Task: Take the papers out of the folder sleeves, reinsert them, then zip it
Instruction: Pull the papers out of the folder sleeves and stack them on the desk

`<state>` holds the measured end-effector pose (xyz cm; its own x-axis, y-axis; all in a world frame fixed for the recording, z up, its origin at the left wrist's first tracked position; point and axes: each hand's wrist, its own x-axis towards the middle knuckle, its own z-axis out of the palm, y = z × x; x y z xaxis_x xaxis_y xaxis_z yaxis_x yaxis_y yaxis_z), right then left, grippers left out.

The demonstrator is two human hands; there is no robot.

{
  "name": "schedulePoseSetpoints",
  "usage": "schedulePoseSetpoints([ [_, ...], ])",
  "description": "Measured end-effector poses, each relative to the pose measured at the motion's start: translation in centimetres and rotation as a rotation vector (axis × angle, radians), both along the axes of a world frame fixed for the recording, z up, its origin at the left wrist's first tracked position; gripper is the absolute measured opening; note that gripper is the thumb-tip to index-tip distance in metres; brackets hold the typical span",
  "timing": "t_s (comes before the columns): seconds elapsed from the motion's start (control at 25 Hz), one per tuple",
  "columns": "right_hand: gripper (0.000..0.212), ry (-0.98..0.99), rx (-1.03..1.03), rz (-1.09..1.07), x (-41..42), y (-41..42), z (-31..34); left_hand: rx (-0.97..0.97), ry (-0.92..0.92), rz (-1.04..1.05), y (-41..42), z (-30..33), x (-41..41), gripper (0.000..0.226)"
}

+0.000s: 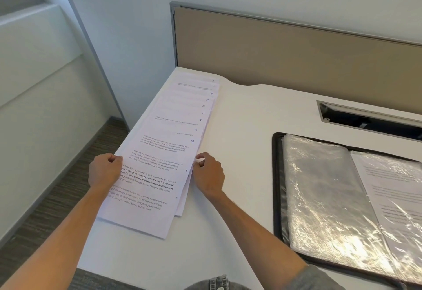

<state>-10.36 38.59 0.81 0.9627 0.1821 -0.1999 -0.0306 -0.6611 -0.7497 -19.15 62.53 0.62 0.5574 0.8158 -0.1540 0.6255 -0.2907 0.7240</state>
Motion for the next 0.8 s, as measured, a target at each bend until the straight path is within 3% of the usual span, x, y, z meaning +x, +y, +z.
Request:
schedulePoseSetpoints([
  [0.36, 0.025, 0.037, -0.026, 0.037, 0.7, -1.8, -0.2, 0.129, 0.128, 0.027, -1.1, 0.1, 0.4, 0.018],
  [0.6, 0.027, 0.113, 0.013, 0.264, 0.8, -2.8, -0.5, 0.146, 0.132, 0.063, -2.3, 0.3, 0.6, 0.014],
  [0.8, 0.027, 0.121, 0.073, 0.301, 0.9, -3.4, -1.1, 0.15, 0.149, 0.074, -2.6, 0.4, 0.7, 0.018],
])
